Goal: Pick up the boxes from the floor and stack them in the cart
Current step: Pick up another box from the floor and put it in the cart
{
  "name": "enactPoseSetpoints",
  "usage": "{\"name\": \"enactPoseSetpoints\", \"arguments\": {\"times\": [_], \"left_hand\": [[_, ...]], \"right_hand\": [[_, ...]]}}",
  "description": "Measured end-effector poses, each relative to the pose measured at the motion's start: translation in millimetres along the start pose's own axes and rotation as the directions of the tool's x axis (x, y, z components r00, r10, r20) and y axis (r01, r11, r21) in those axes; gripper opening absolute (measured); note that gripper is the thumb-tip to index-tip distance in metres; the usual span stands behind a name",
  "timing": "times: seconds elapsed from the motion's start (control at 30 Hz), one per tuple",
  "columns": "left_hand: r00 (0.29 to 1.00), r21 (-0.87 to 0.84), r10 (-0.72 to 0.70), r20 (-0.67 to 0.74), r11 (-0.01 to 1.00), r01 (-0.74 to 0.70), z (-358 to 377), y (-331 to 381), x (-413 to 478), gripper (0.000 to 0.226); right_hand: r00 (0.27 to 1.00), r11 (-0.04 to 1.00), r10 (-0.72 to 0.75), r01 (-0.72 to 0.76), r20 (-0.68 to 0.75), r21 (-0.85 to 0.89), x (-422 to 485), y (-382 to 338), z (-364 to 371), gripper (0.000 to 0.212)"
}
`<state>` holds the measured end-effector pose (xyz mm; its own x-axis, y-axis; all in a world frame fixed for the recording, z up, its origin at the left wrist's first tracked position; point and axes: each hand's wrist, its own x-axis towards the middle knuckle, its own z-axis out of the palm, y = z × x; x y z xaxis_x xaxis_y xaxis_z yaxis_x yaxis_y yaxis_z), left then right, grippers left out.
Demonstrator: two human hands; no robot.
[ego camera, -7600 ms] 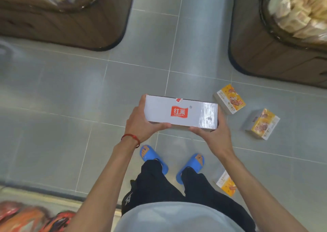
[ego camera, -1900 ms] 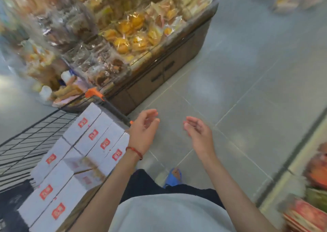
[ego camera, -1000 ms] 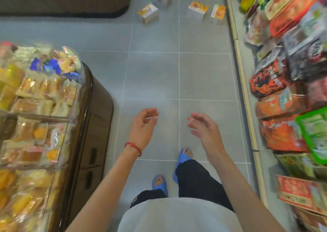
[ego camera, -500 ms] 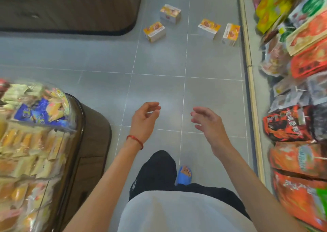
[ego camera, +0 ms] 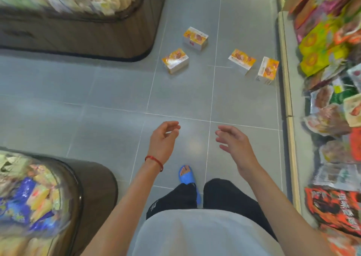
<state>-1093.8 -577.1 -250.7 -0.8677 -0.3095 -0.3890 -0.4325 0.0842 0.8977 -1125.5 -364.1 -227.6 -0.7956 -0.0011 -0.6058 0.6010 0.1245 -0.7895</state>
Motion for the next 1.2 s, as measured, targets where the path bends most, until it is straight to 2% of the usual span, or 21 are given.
{"name": "enactPoseSetpoints", "arguments": {"times": [0.13, 0.3, 0.4, 0.5, 0.7, 0.87, 1.2], "left_hand": [[1.000, 0.006, -0.026, 0.011, 1.000, 0.026, -5, 38, 87, 0.025], [0.999, -0.006, -0.047, 0.003, 0.999, 0.047, -7, 79, 209, 0.024], [0.997, -0.031, -0.073, -0.040, 0.997, 0.072, -11, 104, 287, 0.026], [0.985, -0.057, -0.142, -0.095, 0.989, 0.137, -16, 132, 358, 0.025], [0.972, -0.131, -0.195, -0.131, 0.975, 0.178, -26, 176, 487, 0.023], [0.956, -0.174, -0.246, -0.158, 0.960, 0.218, -48, 188, 596, 0.021], [0.896, -0.168, -0.415, -0.159, 0.905, 0.390, -85, 175, 770, 0.021]], "right_hand": [[1.000, 0.999, -0.002, 0.002, 0.006, 0.035, 74, -57, 29, 0.024], [1.000, 0.999, 0.009, -0.010, 0.026, 0.040, 178, -126, 58, 0.020], [0.999, 0.999, 0.008, -0.009, 0.033, 0.036, 248, -175, 73, 0.020], [0.998, 0.999, 0.046, -0.046, 0.039, -0.004, 314, -225, 89, 0.020], [0.992, 0.991, 0.035, -0.019, 0.121, -0.131, 433, -315, 139, 0.020], [0.987, 0.978, 0.077, -0.047, 0.144, -0.205, 527, -365, 194, 0.022], [0.985, 0.955, 0.155, -0.129, 0.078, -0.266, 698, -413, 274, 0.023]]}}
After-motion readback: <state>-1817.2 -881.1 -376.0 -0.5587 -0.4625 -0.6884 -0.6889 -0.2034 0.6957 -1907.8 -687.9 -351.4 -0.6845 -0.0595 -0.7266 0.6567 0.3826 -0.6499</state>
